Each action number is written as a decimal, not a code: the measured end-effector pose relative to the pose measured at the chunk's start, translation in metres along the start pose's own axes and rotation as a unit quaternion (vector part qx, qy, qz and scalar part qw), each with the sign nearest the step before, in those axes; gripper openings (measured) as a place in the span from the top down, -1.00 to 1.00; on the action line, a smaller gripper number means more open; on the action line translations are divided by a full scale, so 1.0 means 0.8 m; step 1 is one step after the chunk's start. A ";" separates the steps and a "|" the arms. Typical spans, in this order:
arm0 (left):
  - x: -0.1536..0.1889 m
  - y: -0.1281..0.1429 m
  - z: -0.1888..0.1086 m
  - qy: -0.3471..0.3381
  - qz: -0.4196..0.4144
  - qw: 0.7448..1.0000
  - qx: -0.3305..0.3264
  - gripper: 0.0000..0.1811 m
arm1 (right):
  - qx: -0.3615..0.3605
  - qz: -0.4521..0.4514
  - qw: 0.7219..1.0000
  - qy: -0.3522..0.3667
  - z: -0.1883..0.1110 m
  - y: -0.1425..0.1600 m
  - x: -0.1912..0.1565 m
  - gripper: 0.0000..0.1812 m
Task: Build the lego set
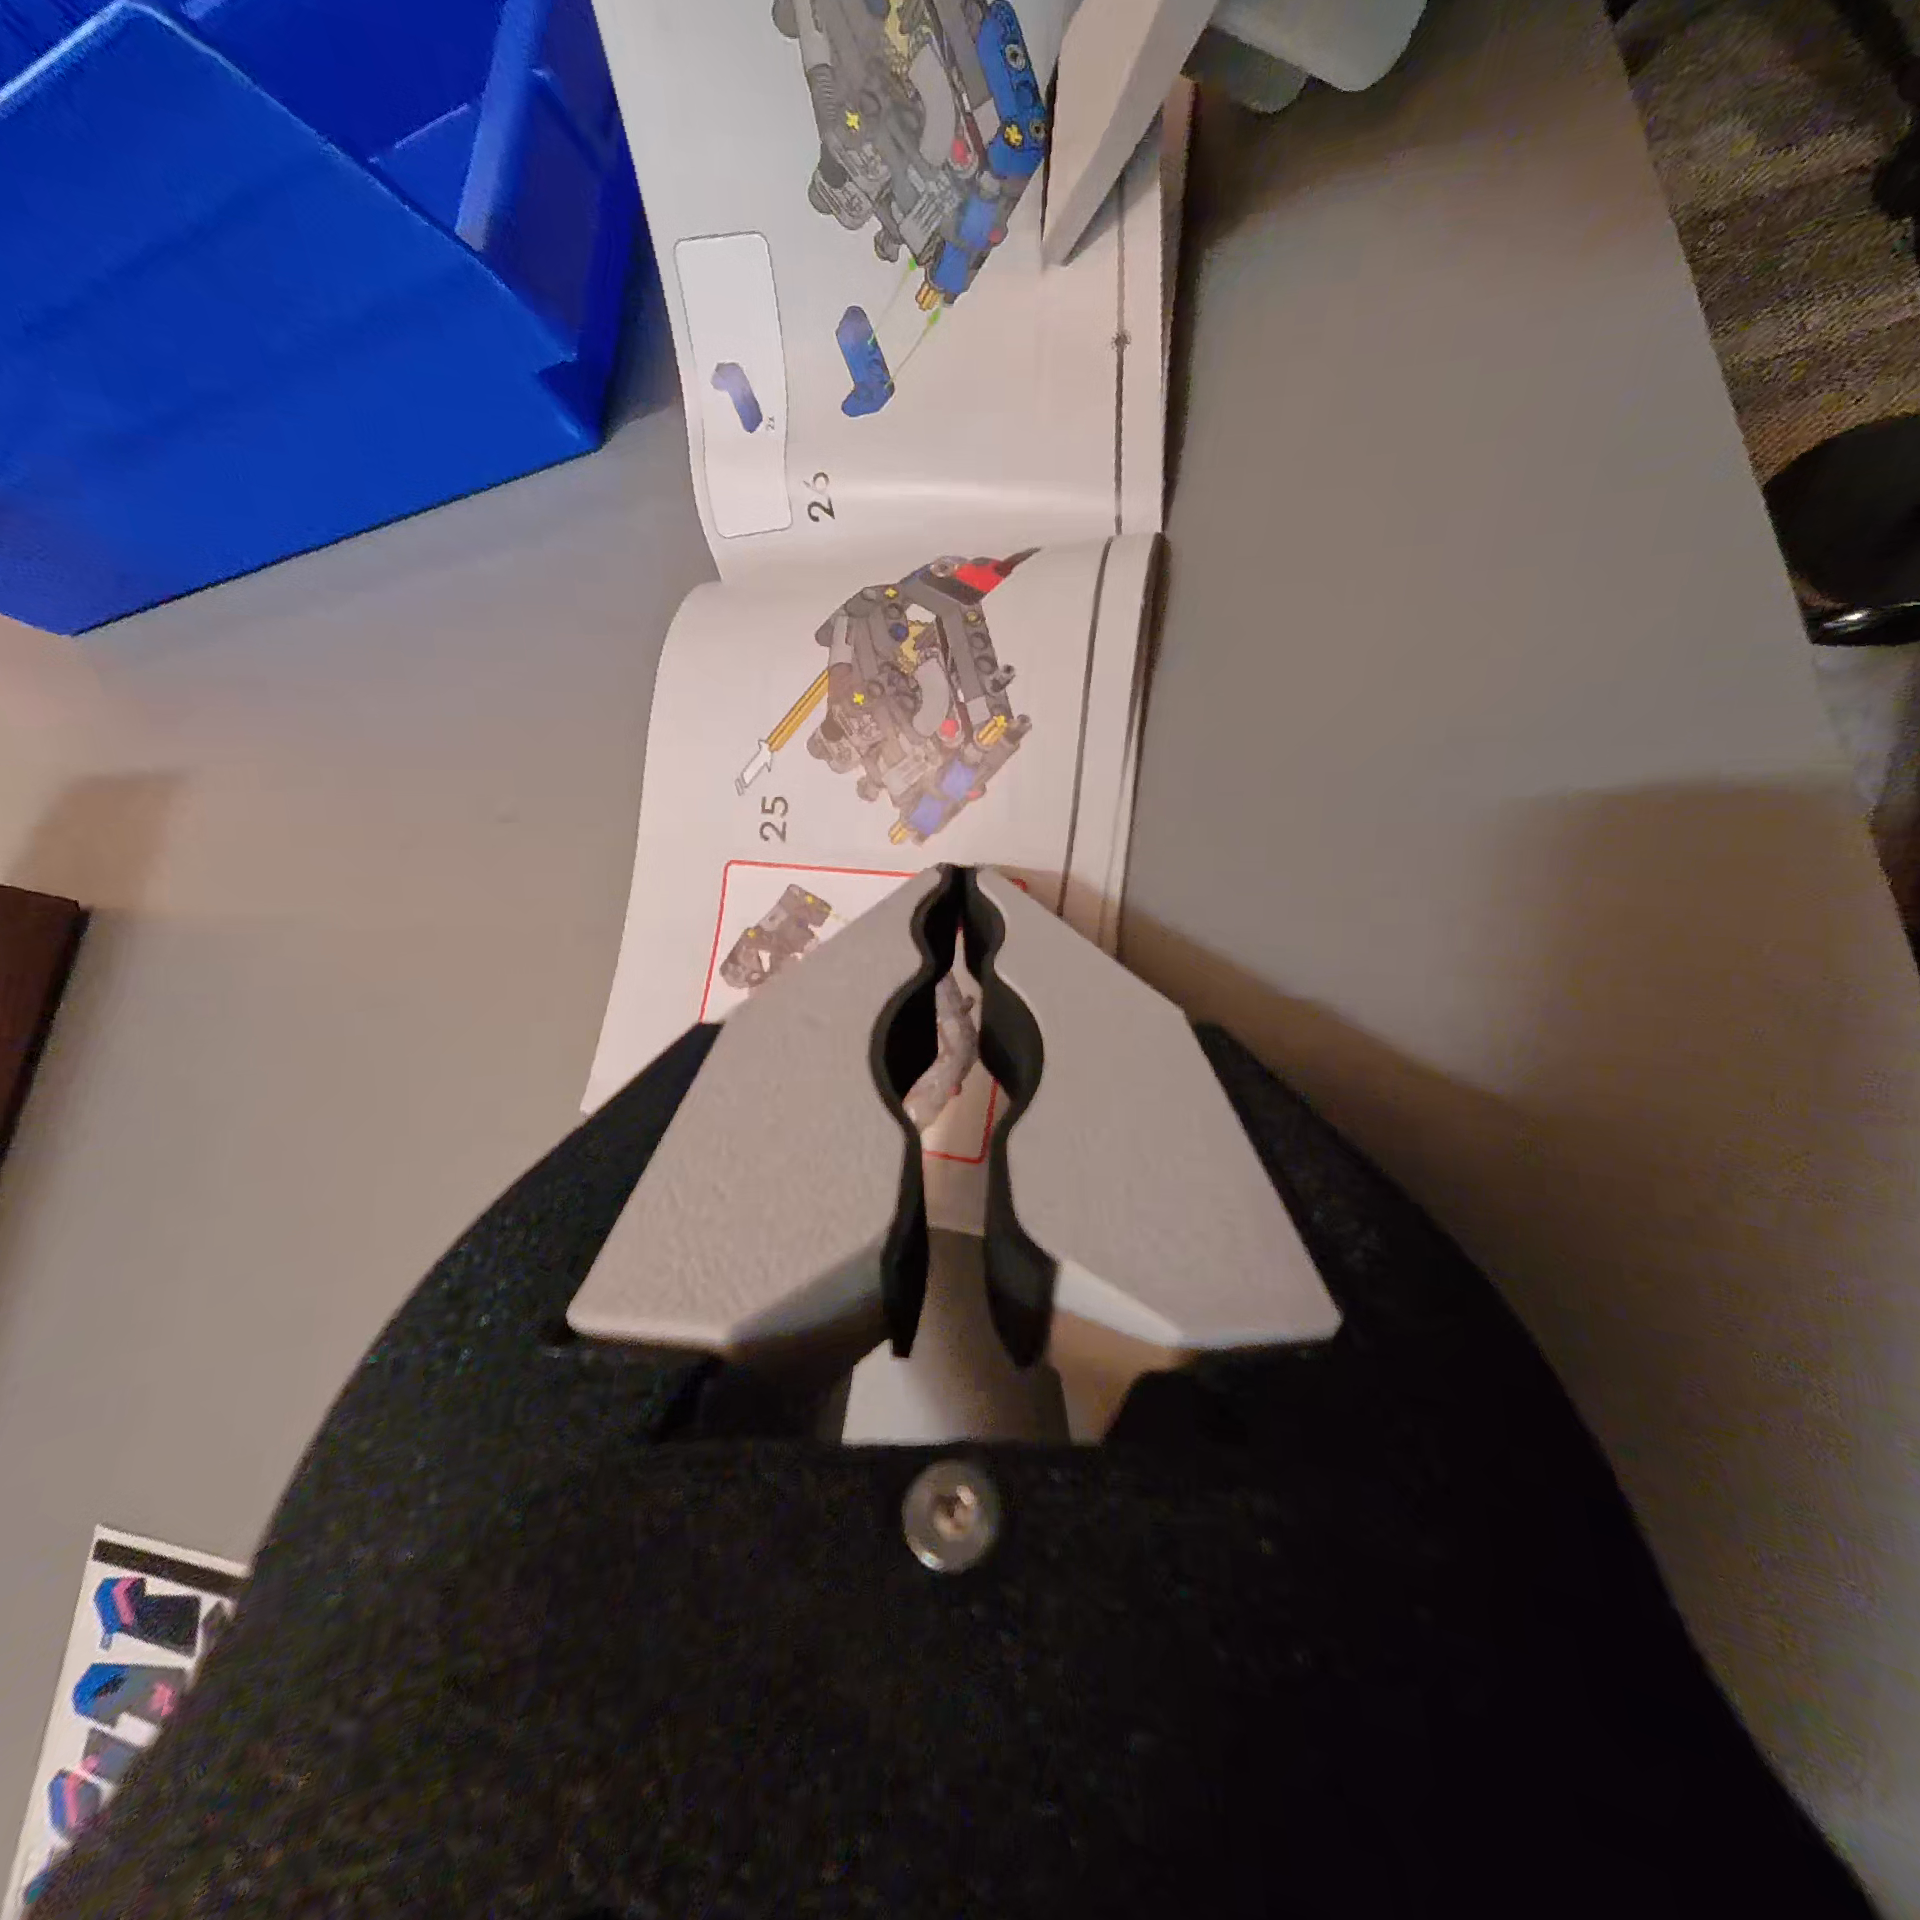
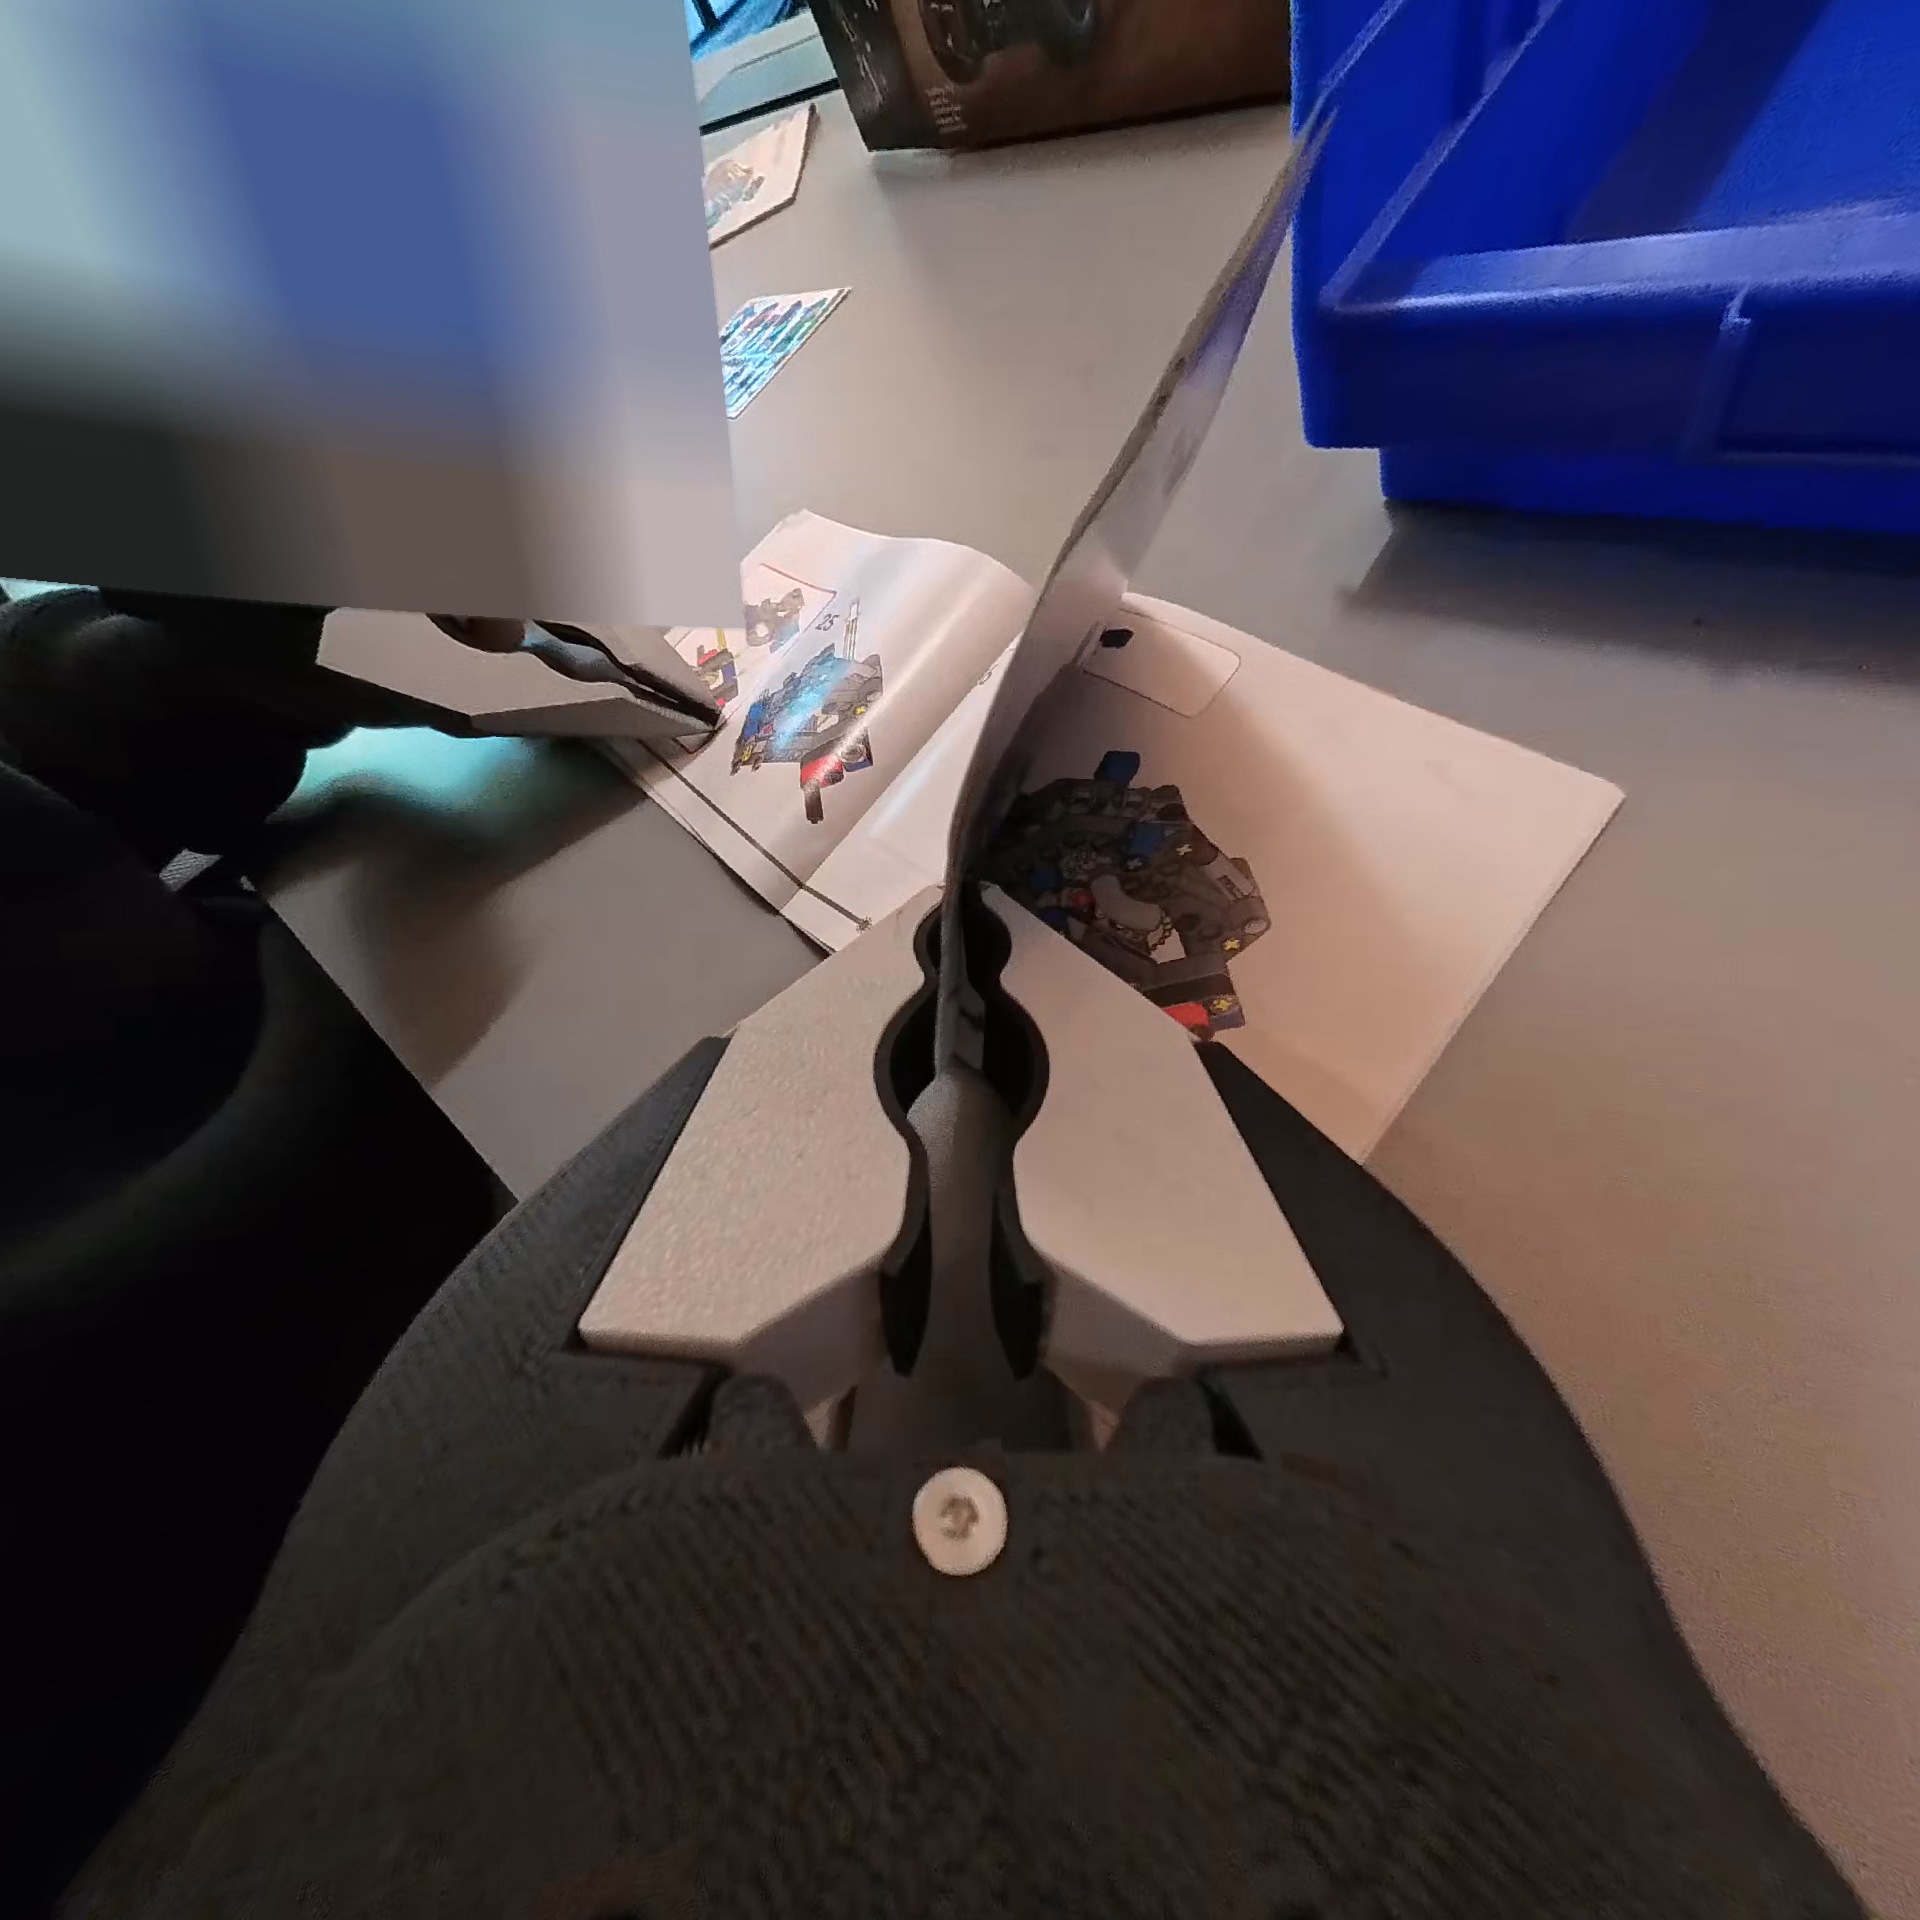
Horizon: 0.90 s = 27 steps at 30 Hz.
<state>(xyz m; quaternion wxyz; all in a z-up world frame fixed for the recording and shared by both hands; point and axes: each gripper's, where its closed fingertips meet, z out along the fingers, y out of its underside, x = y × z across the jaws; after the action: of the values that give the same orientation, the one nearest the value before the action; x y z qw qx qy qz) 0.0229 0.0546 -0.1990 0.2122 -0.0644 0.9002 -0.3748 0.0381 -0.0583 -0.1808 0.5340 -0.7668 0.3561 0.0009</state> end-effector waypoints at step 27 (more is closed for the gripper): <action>0.001 0.000 0.000 -0.005 0.009 1.000 0.004 1.00 | 0.010 0.017 1.000 -0.017 -0.002 -0.001 -0.002 1.00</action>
<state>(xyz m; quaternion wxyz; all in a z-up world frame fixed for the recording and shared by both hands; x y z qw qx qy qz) 0.0217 0.0543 -0.1991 0.2205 -0.0569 0.8982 -0.3761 0.0368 -0.0588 -0.1784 0.5479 -0.7552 0.3594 0.0194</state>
